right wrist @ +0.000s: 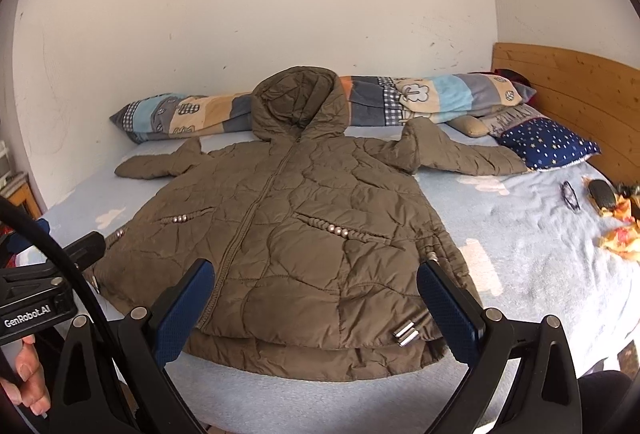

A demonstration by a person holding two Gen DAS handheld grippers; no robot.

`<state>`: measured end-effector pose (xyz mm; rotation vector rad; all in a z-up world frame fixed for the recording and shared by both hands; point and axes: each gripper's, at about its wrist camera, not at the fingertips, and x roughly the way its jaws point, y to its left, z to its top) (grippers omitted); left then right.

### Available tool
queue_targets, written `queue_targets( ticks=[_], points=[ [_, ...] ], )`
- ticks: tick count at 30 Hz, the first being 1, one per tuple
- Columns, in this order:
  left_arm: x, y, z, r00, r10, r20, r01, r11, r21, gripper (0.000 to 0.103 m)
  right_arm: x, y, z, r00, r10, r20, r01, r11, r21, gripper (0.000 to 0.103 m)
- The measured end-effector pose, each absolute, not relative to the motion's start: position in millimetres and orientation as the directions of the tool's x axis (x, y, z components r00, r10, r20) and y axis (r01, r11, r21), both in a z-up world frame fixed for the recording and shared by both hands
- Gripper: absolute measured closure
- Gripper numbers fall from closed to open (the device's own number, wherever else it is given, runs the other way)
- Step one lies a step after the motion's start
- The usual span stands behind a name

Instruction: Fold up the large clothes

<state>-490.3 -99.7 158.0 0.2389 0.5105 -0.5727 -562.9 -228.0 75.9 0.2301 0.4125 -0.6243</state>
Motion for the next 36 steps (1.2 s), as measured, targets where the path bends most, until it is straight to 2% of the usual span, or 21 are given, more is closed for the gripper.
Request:
queue_targets(
  ticks=[14,18,22,24,28,30,36],
  points=[
    [-518.1,-100.6,203.8,0.723,-0.514,-0.462,0.603,0.795,0.06,0.0,-588.4,-230.9,88.8,0.715,-0.552,-0.43,0.646,0.756,0.104,0.0],
    [-500.9,-97.5,237.0,0.716,-0.545,-0.436,0.602,0.798,-0.009,0.0,-604.5,-244.0,102.7,0.727,-0.546,-0.417,0.648,0.746,0.153,0.0],
    [-471.4,-96.3,277.0,0.718,-0.566,-0.404,0.596,0.8,-0.061,0.0,-629.9,-275.7,125.8,0.74,-0.532,-0.412,0.657,0.7,0.278,0.0],
    [-455.8,-98.8,295.4,0.711,-0.581,-0.396,0.603,0.793,-0.082,0.0,-640.7,-291.3,139.9,0.749,-0.538,-0.386,0.656,0.683,0.322,0.0],
    [-428.3,-107.1,325.2,0.707,-0.607,-0.362,0.624,0.777,-0.083,0.0,-655.8,-323.5,170.8,0.727,-0.607,-0.322,0.687,0.653,0.319,0.0],
    [-413.8,-113.9,330.6,0.71,-0.609,-0.354,0.626,0.775,-0.08,0.0,-658.0,-342.8,181.8,0.724,-0.618,-0.306,0.689,0.643,0.333,0.0],
    [-356.3,-153.2,300.4,0.679,-0.599,-0.425,0.631,0.772,-0.079,0.0,-648.9,-410.6,193.5,0.699,-0.641,-0.317,0.712,0.584,0.391,0.0]
  ],
)
